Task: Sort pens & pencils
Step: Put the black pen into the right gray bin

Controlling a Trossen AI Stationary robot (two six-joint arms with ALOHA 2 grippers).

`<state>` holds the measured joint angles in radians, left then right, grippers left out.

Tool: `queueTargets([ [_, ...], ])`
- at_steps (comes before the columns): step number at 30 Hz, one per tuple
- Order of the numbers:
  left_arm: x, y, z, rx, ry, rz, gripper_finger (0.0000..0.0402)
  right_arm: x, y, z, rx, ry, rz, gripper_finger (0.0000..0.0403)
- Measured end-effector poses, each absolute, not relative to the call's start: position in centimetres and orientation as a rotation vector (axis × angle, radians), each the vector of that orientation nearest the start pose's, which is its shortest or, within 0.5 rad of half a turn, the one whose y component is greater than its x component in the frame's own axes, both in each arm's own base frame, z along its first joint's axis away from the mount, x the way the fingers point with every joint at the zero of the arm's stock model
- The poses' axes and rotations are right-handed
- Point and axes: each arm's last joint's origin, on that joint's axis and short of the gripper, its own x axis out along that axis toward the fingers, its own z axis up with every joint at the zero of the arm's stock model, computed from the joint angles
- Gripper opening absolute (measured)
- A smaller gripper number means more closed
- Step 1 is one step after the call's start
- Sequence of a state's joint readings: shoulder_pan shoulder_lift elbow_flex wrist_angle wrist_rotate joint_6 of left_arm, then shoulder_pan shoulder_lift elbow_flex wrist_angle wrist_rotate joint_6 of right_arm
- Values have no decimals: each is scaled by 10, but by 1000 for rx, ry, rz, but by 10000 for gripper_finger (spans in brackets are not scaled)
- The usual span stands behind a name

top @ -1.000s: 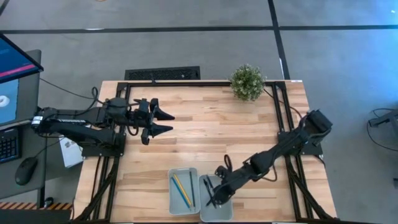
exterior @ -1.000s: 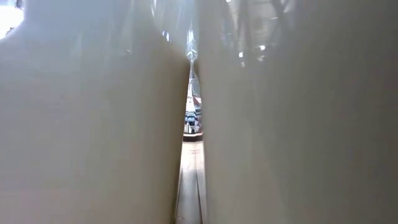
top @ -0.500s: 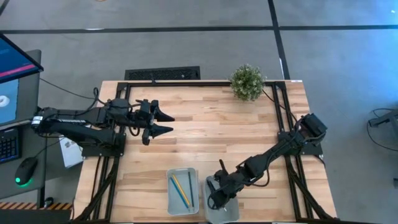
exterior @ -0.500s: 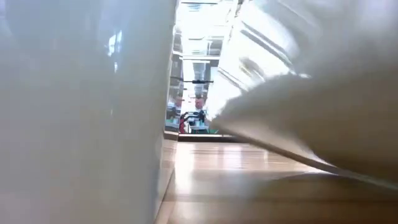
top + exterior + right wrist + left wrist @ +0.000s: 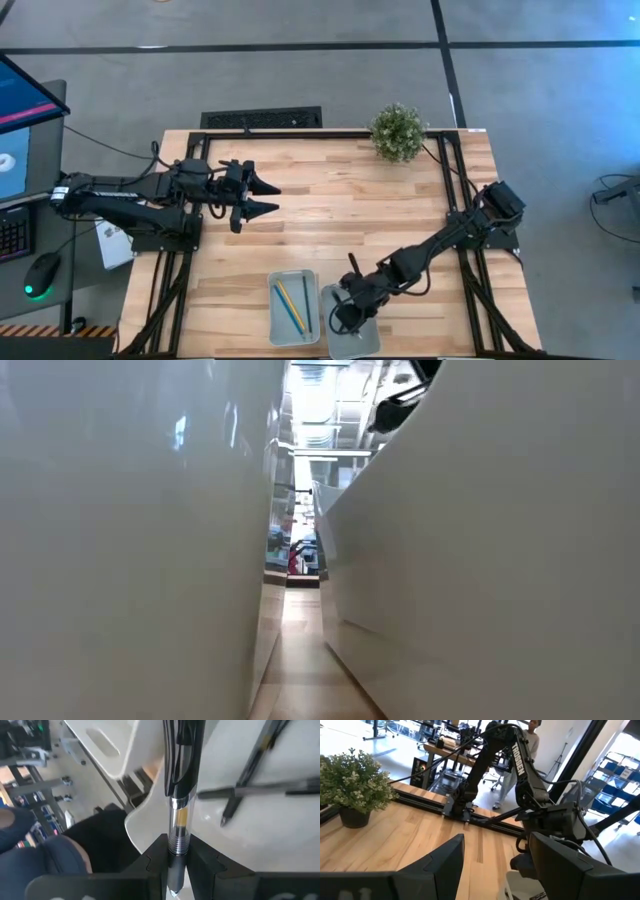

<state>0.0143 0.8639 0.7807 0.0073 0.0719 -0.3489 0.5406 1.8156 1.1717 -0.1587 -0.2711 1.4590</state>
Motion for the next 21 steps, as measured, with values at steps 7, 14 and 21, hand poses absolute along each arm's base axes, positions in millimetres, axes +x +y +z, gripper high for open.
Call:
queueTargets([
  [7,194,1,336,-351,89,-43,215,322,205,191,1214,1251,32,78],
  [14,194,1,336,-351,89,-42,215,322,205,191,1211,1253,36,78],
  [21,194,1,336,-351,88,-42,215,321,205,191,1226,1271,40,98],
])
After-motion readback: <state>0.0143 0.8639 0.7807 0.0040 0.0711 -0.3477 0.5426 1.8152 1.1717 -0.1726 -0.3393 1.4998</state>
